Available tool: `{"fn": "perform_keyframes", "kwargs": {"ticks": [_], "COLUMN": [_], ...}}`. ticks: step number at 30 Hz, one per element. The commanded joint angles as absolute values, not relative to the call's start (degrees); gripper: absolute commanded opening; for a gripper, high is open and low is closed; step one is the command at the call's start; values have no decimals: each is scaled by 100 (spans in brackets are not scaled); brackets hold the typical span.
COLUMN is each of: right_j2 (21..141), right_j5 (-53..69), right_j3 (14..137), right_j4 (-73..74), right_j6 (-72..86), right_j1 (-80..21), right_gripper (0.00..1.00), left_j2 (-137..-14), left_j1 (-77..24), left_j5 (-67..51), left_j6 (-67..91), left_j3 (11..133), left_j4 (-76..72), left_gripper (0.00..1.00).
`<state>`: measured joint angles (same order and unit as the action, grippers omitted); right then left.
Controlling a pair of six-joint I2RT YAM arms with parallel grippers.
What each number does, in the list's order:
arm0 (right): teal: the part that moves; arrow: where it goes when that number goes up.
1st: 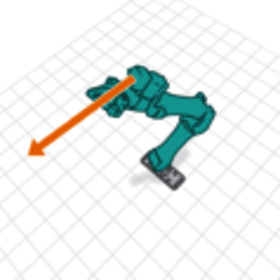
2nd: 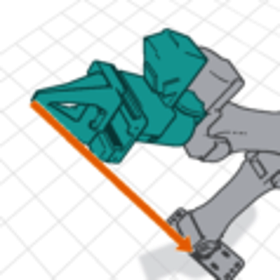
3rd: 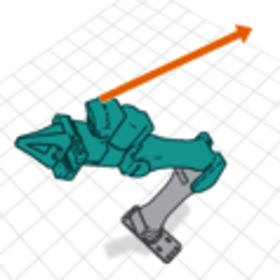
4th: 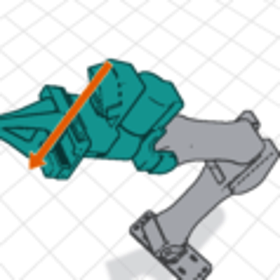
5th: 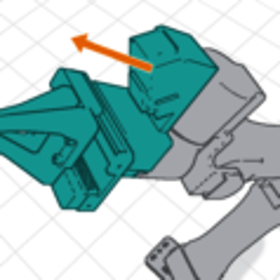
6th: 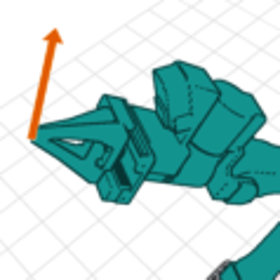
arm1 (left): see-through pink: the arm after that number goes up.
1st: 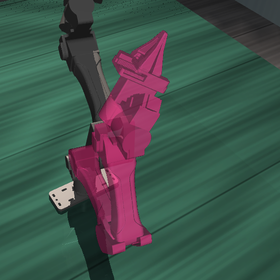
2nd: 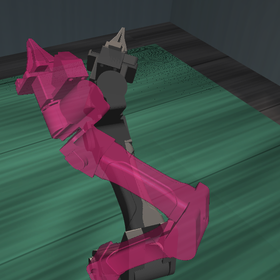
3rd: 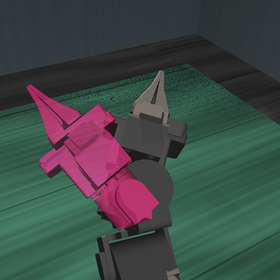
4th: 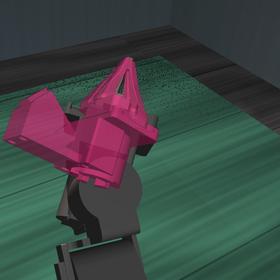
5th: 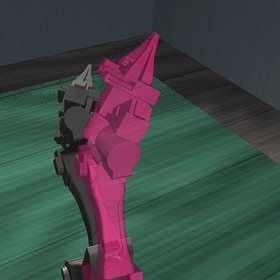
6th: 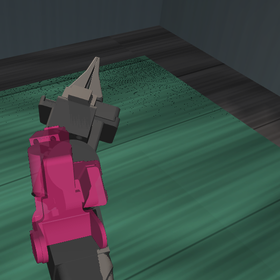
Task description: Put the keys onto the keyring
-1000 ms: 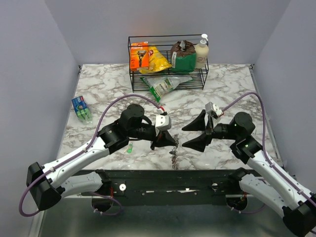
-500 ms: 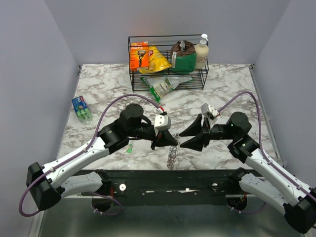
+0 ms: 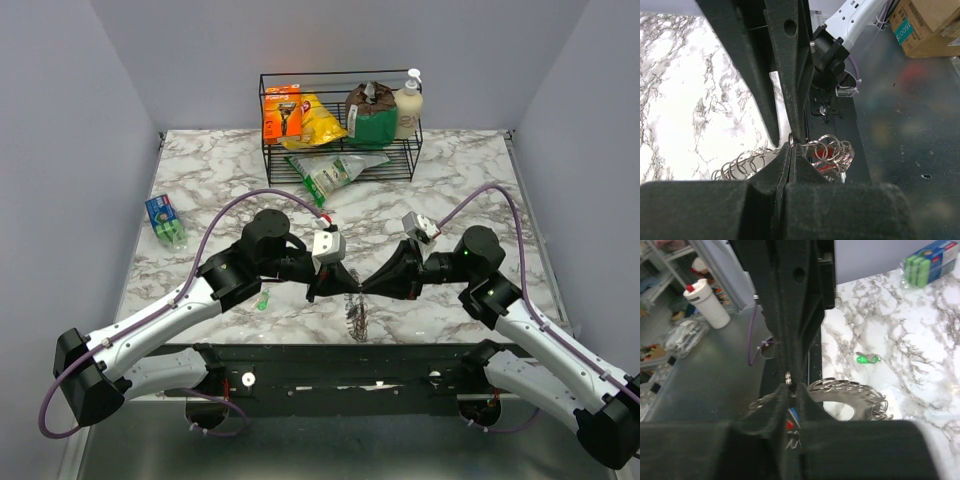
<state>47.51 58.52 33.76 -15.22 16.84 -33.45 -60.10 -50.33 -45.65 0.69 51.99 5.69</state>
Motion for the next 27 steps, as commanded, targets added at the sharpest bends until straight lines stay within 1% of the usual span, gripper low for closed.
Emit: {"fn": "perform_keyframes", "kwargs": {"ticks": [1,2,9,13,14,16,18,19,20,22,23,25,26,27], "right_j2": [4807,4799,4729,4632,4614,4544,4509,4500,4483,4509,4535,4562,4579,4579], "right_j5": [5854,5819,5704,5590,5538,5476,5423,5397,5396,5405,5431,5449,5458,5449], "right_j3": [3586,3569,3568,3542,3516,3481,3463,3437,3410,3401,3410,3401,3410,3401], "right_j4": [-1442,-1441,-1459,-1476,-1485,-1503,-1512,-1555,-1634,-1687,-1687,-1722,-1723,-1731], "right_j6": [1635,1626,1661,1679,1696,1705,1714,1731,1758,1775,1784,1775,1775,1767], "right_j1": [-3384,-3384,-3384,-3384,-3384,-3384,-3384,-3384,-3384,-3384,-3384,-3392,-3384,-3384], "right_gripper": [4,1,1,1,1,1,1,1,1,1,1,1,1,1], "left_j2": [-6020,-6029,-6003,-5941,-5898,-5854,-5766,-5740,-5722,-5695,-5687,-5652,-5634,-5573], "left_j1": [-5054,-5054,-5054,-5054,-5054,-5054,-5054,-5054,-5054,-5054,-5054,-5054,-5054,-5054], "left_j5": [-4702,-4685,-4439,-4097,-4026,-3816,-3701,-3665,-3595,-3507,-3498,-3402,-3367,-3331], "left_j6": [141,141,114,79,62,44,35,26,26,26,26,26,52,70], "left_j3": [5309,5309,5335,5353,5353,5353,5309,5300,5282,5265,5256,5221,5212,5160], "left_j4": [325,351,492,598,650,685,694,677,659,659,650,607,537,484], "left_gripper": [0,0,0,0,4,8,20,23,29,35,41,46,51,52]}}
